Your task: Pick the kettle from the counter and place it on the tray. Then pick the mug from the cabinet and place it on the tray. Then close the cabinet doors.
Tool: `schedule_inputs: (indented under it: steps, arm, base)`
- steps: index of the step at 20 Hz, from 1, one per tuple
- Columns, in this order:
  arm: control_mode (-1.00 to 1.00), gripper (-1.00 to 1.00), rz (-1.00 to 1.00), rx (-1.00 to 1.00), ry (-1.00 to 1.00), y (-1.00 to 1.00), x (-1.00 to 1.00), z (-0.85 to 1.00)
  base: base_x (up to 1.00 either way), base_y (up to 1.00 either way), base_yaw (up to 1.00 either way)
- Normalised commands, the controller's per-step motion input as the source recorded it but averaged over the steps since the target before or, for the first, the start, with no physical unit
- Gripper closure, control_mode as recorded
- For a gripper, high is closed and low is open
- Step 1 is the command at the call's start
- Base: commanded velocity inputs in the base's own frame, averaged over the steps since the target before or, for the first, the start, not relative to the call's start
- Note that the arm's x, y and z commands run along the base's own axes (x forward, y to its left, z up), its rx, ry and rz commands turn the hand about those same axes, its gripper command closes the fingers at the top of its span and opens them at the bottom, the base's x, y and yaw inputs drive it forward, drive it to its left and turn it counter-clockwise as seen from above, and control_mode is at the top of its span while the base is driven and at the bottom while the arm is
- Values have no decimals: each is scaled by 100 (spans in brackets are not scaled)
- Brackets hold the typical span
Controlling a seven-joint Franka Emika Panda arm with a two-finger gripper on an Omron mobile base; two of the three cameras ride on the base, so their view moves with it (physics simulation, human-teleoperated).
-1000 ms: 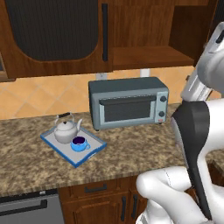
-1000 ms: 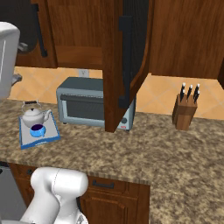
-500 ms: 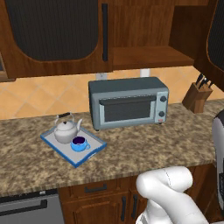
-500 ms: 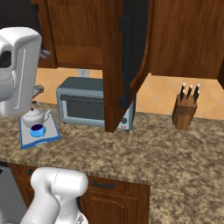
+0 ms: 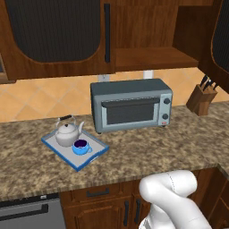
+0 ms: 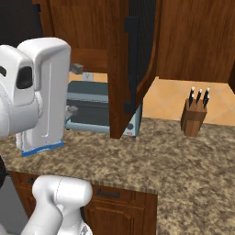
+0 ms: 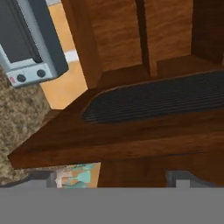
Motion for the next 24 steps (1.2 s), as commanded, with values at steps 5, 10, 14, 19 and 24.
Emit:
schedule_inputs:
  steps: [5,10,14,19,24]
  arm:
    - [-100,-100,-12,-21,13,-68,-25,-3]
    - [-100,-100,-1,-6,2,-68,-4,-9]
    - [-100,-100,0,-4,0,-52,3,-11]
    - [-100,-100,0,-1,5,-37,51,-9]
    - [-100,-100,6,0,8,-11,86,-12]
  base:
    - [0,0,0]
    - [0,0,0]
    - [0,0,0]
    - [0,0,0]
    - [0,0,0]
